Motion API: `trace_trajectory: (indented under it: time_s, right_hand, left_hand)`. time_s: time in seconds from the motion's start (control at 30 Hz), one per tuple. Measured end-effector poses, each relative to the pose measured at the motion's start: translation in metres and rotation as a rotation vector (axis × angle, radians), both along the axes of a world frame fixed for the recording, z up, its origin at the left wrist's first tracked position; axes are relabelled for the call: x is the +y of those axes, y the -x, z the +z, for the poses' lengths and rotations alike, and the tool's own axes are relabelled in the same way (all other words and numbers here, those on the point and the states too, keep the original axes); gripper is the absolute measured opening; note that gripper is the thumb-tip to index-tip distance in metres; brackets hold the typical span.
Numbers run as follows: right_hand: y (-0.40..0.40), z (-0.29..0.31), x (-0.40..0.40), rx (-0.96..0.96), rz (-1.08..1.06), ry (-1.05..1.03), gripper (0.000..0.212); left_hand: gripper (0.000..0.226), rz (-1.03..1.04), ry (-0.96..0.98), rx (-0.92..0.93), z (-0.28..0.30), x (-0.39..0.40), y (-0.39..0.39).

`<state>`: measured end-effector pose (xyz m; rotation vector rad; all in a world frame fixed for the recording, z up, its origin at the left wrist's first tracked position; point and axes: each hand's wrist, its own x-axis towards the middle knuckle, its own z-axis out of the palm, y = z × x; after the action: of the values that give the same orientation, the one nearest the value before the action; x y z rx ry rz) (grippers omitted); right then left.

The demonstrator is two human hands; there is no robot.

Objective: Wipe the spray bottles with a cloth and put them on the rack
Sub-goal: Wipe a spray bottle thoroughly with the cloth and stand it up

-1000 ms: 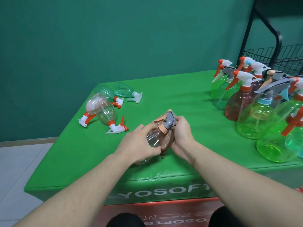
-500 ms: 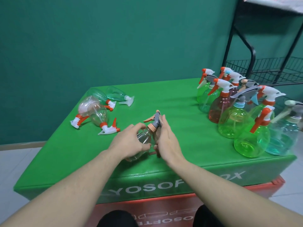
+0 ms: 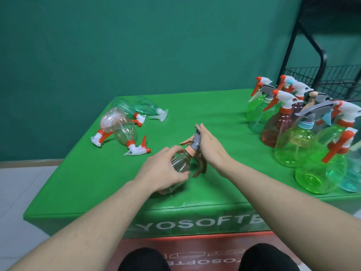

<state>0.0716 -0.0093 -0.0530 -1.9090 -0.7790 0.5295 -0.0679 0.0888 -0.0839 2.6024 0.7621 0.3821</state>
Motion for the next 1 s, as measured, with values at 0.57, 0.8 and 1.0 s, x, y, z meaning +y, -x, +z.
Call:
trace_trajectory:
  time_s: [0.57,0.8,1.0]
  right_hand:
    - [0.009,-0.021,-0.044,-0.052,-0.035,-0.116,0.047]
    - [-0.004,0.007,-0.046,-0.165,-0.051,-0.188,0.049]
    - [-0.013,-0.008,-0.044,-0.616,0.310,0.192,0.051]
  left_hand:
    - [0.063,0.041,0.066,0.094,0.022,-0.009,-0.004]
    - [0.068,-0.075,-0.079,0.191,0.021,-0.023,0.004]
    - [0.064,-0.071,-0.088,0.151,0.015,-0.022,0.004]
